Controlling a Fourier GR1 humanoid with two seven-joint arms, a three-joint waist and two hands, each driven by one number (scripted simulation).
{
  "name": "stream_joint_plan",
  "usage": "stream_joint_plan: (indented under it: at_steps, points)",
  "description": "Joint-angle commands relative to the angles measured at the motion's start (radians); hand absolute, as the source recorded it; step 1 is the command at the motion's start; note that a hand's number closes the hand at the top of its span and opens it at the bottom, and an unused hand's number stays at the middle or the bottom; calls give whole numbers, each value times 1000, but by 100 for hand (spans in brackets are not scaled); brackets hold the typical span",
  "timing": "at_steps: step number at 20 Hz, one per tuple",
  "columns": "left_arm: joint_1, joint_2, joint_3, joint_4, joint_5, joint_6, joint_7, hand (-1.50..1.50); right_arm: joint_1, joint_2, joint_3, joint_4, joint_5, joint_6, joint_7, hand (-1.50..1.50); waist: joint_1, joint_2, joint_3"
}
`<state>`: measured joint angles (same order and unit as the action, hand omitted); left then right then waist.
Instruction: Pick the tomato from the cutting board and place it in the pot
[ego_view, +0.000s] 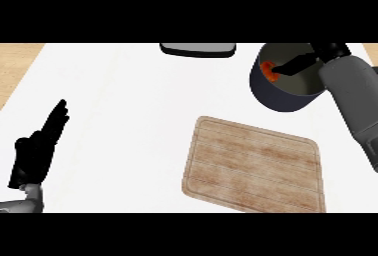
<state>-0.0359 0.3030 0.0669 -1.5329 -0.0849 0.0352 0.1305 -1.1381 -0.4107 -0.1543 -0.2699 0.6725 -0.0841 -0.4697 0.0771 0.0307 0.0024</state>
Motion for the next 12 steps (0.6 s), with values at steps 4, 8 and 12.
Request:
stream_joint_plan:
  at_steps: [4,8,12]
  points:
    - [0,-16,-4,-18,-13,17,0,0,-30,-12,-135,31,-130,30,-152,-150,0,1,2]
    - [10,28,36,18,15,-24,-2,0,-44,-14,-276,27,-283,110,-197,-150,-17,-6,1]
    - [34,17,32,-62,20,-15,46,0,-90,-108,-312,76,-316,230,-122,-150,-8,-9,0]
